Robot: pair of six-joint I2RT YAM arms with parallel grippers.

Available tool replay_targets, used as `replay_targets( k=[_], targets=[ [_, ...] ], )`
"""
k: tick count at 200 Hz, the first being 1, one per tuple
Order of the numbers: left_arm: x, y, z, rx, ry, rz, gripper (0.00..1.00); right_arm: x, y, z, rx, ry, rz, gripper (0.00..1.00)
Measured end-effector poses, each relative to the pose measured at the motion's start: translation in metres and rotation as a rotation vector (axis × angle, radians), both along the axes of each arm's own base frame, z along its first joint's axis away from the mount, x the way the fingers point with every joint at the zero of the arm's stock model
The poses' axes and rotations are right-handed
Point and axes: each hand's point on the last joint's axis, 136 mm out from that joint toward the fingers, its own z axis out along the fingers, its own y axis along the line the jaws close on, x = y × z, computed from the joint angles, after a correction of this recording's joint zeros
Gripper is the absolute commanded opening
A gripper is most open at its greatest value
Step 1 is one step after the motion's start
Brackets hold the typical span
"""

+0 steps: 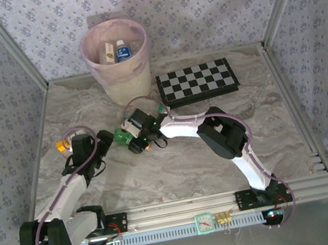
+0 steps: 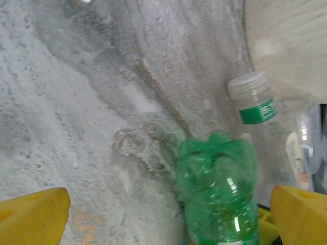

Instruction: Put the plastic bottles in the bin

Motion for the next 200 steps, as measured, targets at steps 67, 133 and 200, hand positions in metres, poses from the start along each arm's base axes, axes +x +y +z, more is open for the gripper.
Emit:
replay_targets(
  k=[67, 133, 200],
  targets=[
    [0.012, -0.017, 0.101, -0.095, -0.274, -0.041, 1.0, -0.001, -0.032, 0.063, 0.129, -0.032, -0.107, 0.52],
    [0.012, -0.072, 0.144, -0.087, -0.389, -0.237, 1.0, 0.007, -0.045, 0.138, 0.355, -0.011, -0.154, 0.52],
    [0.022, -0.106, 0.151, -0.04, -0.41, -0.36, 0.93, -0.011, -0.035, 0.16, 0.47, 0.048, -0.086, 0.52]
  ],
)
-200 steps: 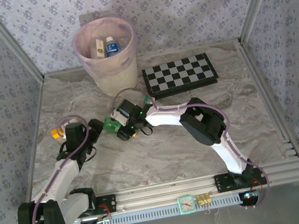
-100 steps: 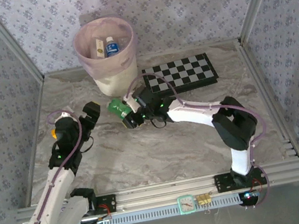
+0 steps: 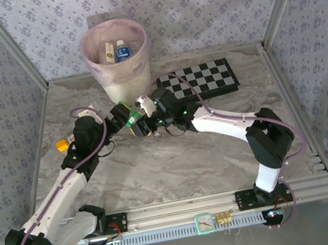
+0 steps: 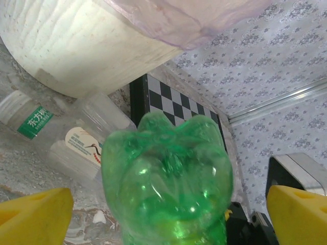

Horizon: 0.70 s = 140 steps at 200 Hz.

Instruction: Put the plastic bottles in the bin

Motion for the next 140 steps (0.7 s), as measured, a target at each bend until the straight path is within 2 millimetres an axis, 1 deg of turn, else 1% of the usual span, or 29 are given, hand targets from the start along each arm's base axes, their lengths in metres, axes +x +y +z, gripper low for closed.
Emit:
replay_targets(
  k=[19, 62, 71, 105, 122, 131, 140],
  targets=[
    [0.001, 0.001, 0.0, 0.006, -0.002, 0.005, 0.89, -0.005, 0.0, 0.003, 0.028, 0.005, 0.013, 0.52],
    [0.004, 0.002, -0.001, 0.007, -0.006, 0.018, 0.88, -0.014, 0.006, 0.011, 0.074, 0.007, 0.038, 0.52],
    [0.004, 0.002, -0.001, 0.005, -0.005, 0.018, 0.84, -0.015, 0.008, 0.012, 0.082, 0.005, 0.043, 0.51],
    [0.006, -0.001, 0.004, -0.014, -0.02, 0.014, 0.66, -0.019, 0.012, 0.014, 0.089, 0.008, 0.049, 0.52],
    [0.006, -0.002, 0.006, -0.016, -0.029, 0.01, 0.61, -0.019, 0.012, 0.014, 0.091, 0.008, 0.049, 0.56],
    [0.006, -0.002, 0.006, -0.017, -0.029, 0.011, 0.59, -0.019, 0.012, 0.014, 0.092, 0.008, 0.049, 0.63],
    [0.006, -0.003, 0.006, -0.019, -0.03, 0.01, 0.57, -0.019, 0.012, 0.015, 0.093, 0.006, 0.049, 0.72]
  ],
)
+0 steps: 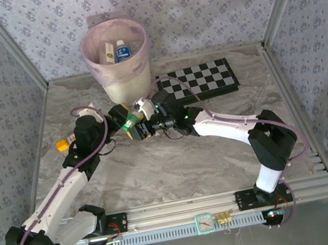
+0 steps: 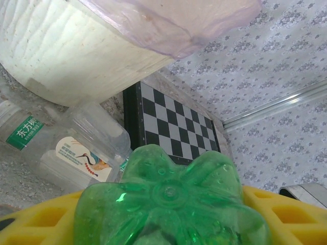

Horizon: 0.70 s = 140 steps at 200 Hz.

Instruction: Put the plastic bottles in the bin

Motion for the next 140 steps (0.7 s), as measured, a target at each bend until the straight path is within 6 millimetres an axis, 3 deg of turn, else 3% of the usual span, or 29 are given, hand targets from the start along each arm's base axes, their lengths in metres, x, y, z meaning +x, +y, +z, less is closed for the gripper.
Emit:
replay_targets(
  k=[29, 88, 105, 140],
  targets=[
    [0.0, 0.003, -0.004, 0.009, 0.008, 0.014, 0.54, 0.001, 0.001, 0.004, 0.014, -0.015, -0.001, 1.0],
    [0.004, 0.02, -0.011, 0.116, 0.011, 0.073, 0.54, -0.003, -0.026, 0.0, 0.008, -0.029, -0.053, 1.0],
    [0.014, 0.028, 0.011, 0.15, -0.031, 0.1, 0.54, 0.003, -0.041, 0.004, 0.012, -0.042, -0.095, 1.0],
    [0.054, 0.044, 0.091, 0.178, -0.184, 0.148, 0.54, 0.024, -0.079, 0.006, 0.001, -0.068, -0.22, 1.0]
  ],
)
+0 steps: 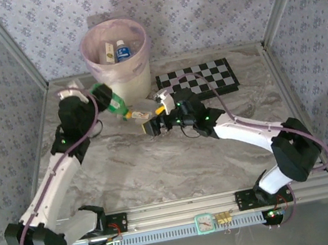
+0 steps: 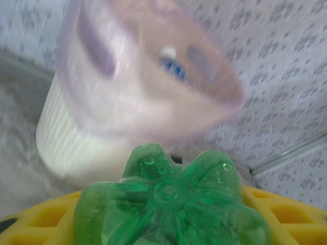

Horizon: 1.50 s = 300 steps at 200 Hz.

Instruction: Put the plastic bottles in the bin

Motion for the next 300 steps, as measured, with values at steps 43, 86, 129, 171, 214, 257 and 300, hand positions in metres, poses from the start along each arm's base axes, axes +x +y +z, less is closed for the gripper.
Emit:
replay_targets(
  k=[43, 86, 129, 171, 214, 257, 300],
  targets=[
    [0.063, -0.019, 0.089, 0.033, -0.153, -0.091, 0.54, 0.007, -0.037, -0.006, -0.033, -0.014, -0.125, 1.0],
    [0.13, -0.043, 0.123, 0.073, -0.222, -0.151, 0.54, 0.0, -0.065, 0.0, -0.046, -0.035, -0.197, 1.0],
    [0.196, -0.048, 0.107, 0.086, -0.19, -0.136, 0.54, -0.006, -0.087, 0.003, -0.059, -0.047, -0.255, 1.0],
    [0.239, -0.055, 0.079, 0.076, -0.118, -0.146, 0.57, -0.011, -0.102, 0.001, -0.068, -0.052, -0.289, 1.0],
    [0.249, -0.063, 0.046, 0.058, -0.018, -0.177, 0.82, -0.011, -0.107, -0.002, -0.076, -0.047, -0.302, 1.0],
    [0.246, -0.063, 0.039, 0.059, 0.022, -0.185, 1.0, -0.011, -0.107, -0.004, -0.078, -0.045, -0.302, 1.0],
    [0.23, -0.06, 0.047, 0.098, 0.039, -0.19, 1.0, -0.01, -0.106, -0.005, -0.076, -0.042, -0.303, 1.0]
  ],
)
